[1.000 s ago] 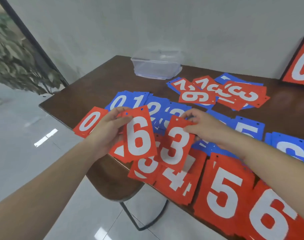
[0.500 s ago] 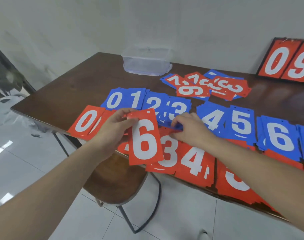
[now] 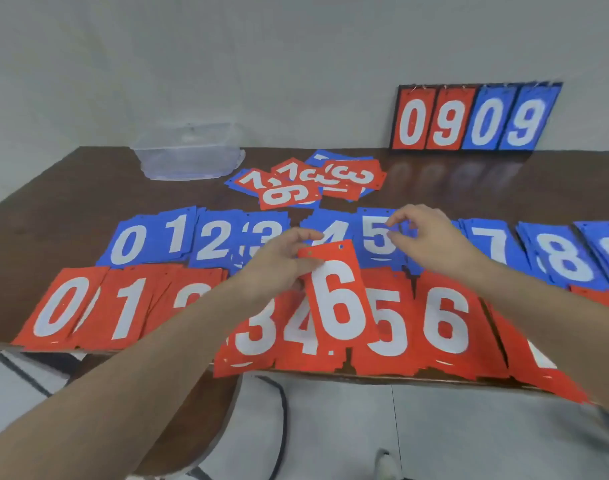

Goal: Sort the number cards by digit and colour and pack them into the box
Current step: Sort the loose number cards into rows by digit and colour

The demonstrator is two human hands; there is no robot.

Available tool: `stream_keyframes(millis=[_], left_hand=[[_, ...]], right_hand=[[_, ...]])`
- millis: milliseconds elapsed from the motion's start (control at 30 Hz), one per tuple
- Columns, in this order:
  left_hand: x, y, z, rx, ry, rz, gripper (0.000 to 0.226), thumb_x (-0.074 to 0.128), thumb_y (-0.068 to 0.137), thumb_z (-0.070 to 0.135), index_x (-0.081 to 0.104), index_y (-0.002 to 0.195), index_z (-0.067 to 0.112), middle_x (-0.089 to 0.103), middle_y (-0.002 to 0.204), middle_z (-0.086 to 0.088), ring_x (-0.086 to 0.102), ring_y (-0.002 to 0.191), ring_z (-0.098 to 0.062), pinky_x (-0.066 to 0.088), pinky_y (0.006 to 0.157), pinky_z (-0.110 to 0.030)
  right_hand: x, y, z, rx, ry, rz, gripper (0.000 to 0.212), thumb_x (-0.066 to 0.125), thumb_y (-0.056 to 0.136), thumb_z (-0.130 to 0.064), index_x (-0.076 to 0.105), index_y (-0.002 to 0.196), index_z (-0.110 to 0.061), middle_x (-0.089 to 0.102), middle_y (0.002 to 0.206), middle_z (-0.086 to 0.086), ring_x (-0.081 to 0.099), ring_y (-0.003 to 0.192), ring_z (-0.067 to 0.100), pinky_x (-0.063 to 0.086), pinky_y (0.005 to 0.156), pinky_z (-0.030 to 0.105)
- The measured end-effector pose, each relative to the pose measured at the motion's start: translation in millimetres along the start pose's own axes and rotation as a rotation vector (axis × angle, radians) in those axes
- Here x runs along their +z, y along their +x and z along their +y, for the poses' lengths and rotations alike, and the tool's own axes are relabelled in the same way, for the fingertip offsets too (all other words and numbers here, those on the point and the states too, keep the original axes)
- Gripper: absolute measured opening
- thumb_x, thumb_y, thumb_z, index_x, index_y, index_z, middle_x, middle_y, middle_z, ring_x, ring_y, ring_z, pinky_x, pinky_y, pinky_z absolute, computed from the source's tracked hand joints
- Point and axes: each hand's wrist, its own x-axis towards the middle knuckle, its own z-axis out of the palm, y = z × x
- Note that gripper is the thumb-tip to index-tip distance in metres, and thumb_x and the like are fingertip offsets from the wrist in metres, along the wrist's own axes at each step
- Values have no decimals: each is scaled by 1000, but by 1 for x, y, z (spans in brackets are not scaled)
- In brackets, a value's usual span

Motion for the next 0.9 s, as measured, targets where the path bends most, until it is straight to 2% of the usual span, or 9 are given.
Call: stream_keyframes(millis=[67, 233, 367, 467, 533, 600, 700, 833, 900], left_hand=[[27, 15, 10, 7, 31, -89, 31, 64, 98, 9, 62, 123, 26, 72, 108, 2, 75, 89, -14, 63, 72, -31], [93, 47, 25, 22, 119, -256, 25, 64, 96, 6, 66, 118, 20, 75, 110, -10, 73, 92, -18, 59, 74, -28], [128, 66, 23, 23, 183, -333, 26, 68, 94, 8, 66, 116, 22, 76, 105, -7, 75, 91, -19, 61, 76, -27], [143, 81, 12, 203, 522, -289, 29, 75, 89, 16, 67, 114, 28, 71, 97, 5, 67, 75, -2, 55, 70, -18], [150, 85, 7, 341, 748, -280, 30, 77, 87, 21, 69, 115, 25, 66, 105, 12, 58, 84, 5, 43, 76, -7], [154, 90, 2, 475, 916, -234, 33, 79, 83, 28, 70, 115, 27, 61, 115, 10, 50, 101, -5, 40, 91, -19], [150, 101, 3, 538, 933, -131, 34, 79, 81, 36, 68, 113, 33, 55, 115, 14, 47, 107, -15, 40, 98, -37], [132, 123, 10, 487, 910, -14, 24, 76, 86, 33, 69, 109, 31, 60, 119, 9, 51, 116, -18, 38, 103, -42], [121, 132, 12, 442, 893, 39, 18, 72, 90, 29, 70, 108, 29, 61, 120, 9, 49, 118, -19, 39, 103, -39]], right_hand=[[-14, -6, 16, 24, 1, 30, 12, 66, 94, -23, 61, 100, -33, 59, 113, -6, 48, 111, 21, 31, 89, 25], [-40, -17, 52, 89, 12, 89, 14, 64, 95, -22, 59, 100, -34, 57, 110, -9, 47, 110, 17, 30, 86, 24], [-50, -22, 73, 120, 22, 111, 14, 64, 94, -25, 58, 99, -37, 55, 109, -12, 48, 111, 16, 34, 87, 27], [-53, -23, 83, 137, 36, 118, 15, 65, 94, -25, 58, 99, -37, 56, 109, -11, 49, 114, 17, 36, 88, 28], [-54, -22, 90, 148, 49, 118, 15, 65, 93, -26, 58, 98, -38, 58, 111, -11, 49, 116, 19, 38, 89, 30], [-56, -19, 95, 147, 55, 114, 14, 65, 93, -26, 59, 100, -38, 60, 114, -9, 50, 116, 19, 41, 91, 31], [-57, -10, 100, 129, 75, 103, 14, 64, 93, -27, 58, 99, -38, 61, 118, -8, 50, 116, 19, 40, 90, 30], [-56, 8, 105, 113, 102, 44, 19, 64, 93, -27, 56, 92, -44, 61, 114, -7, 51, 115, 19, 40, 91, 31], [-55, 19, 107, 95, 114, 9, 17, 63, 94, -26, 58, 96, -42, 60, 111, -8, 52, 114, 19, 39, 89, 29]])
